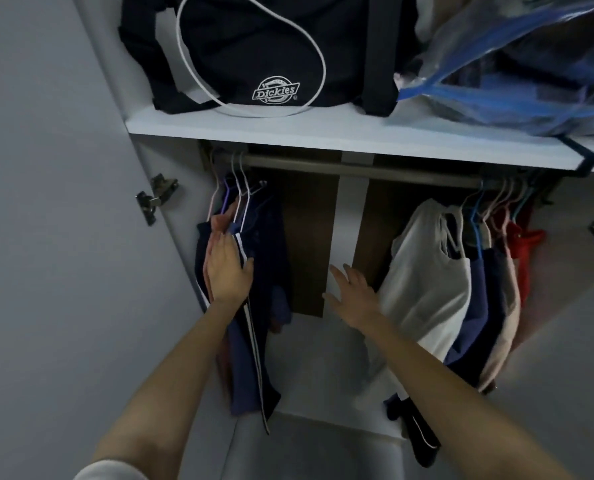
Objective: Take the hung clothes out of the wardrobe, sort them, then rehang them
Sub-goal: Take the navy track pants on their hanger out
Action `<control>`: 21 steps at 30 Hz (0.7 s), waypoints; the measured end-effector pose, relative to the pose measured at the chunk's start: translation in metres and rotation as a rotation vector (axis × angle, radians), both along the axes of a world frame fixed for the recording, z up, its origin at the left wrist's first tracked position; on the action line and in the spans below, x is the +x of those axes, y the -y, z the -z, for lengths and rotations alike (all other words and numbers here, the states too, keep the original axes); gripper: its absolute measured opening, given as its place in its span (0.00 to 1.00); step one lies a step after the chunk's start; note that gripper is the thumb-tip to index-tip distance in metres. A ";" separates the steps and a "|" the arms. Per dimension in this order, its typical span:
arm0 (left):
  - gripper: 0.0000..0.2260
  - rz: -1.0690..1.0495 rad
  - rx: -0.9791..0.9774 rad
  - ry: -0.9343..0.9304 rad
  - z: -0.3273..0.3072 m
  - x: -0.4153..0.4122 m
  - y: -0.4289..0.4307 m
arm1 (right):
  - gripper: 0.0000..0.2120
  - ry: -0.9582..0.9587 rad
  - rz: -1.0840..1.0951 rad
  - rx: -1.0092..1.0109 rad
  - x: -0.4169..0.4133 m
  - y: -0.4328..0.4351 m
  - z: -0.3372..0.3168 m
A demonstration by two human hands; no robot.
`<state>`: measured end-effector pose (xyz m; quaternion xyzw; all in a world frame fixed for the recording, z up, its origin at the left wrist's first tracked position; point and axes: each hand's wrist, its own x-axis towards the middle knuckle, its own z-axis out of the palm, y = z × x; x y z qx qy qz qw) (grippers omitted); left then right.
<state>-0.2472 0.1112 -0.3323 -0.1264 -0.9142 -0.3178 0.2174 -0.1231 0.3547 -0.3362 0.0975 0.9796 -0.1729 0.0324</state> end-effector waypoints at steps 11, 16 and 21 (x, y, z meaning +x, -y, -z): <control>0.14 0.030 -0.045 0.103 -0.024 -0.069 -0.015 | 0.32 -0.070 -0.037 0.031 -0.089 -0.003 -0.016; 0.14 -0.008 -0.284 0.234 -0.020 -0.100 -0.024 | 0.33 -0.100 -0.015 0.029 -0.120 -0.001 -0.021; 0.10 -0.016 -0.134 0.192 -0.011 -0.114 -0.031 | 0.33 -0.110 -0.037 0.004 -0.137 -0.001 -0.021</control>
